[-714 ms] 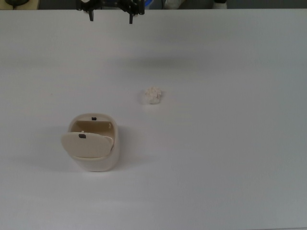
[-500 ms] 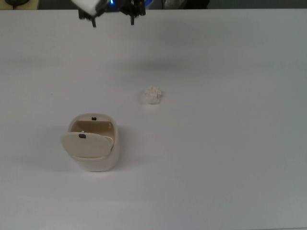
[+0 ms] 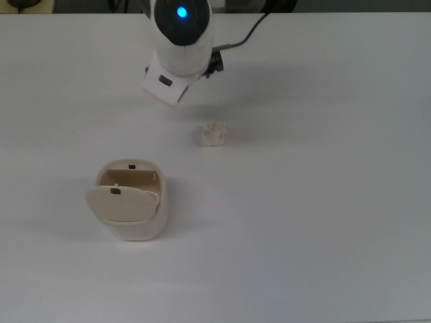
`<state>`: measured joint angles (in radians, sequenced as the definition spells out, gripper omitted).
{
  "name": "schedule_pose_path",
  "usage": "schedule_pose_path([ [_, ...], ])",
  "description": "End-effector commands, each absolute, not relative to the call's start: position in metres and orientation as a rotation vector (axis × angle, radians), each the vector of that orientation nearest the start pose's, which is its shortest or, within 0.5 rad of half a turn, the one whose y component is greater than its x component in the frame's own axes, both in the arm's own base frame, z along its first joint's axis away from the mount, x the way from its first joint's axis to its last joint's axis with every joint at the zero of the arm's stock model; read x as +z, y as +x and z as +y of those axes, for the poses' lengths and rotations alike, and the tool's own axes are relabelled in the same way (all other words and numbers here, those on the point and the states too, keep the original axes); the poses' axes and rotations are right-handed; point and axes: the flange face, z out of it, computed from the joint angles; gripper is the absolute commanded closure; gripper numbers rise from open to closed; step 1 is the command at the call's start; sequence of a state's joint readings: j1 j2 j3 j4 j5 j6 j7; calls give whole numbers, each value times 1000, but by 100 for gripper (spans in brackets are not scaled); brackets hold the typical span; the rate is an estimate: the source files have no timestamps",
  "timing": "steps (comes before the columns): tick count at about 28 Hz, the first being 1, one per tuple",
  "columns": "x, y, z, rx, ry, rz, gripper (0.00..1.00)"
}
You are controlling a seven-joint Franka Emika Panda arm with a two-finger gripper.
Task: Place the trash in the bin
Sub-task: 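Lower the gripper down onto the crumpled white paper ball, then close the gripper on the paper ball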
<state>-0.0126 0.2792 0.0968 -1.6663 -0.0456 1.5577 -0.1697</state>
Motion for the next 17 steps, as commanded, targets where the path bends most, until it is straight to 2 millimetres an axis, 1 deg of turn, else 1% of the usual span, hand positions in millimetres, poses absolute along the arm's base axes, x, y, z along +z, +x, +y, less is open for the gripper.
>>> schedule_pose_path([
  [1,390,591,71,497,-3107,-311,0],
  [5,371,598,83,469,-3129,-284,0],
  [9,366,603,88,415,-3145,-271,0],
  [11,358,608,90,385,-3148,-256,0],
  [13,353,611,96,363,-3154,-254,0],
  [17,337,614,98,367,-3189,-266,0],
])
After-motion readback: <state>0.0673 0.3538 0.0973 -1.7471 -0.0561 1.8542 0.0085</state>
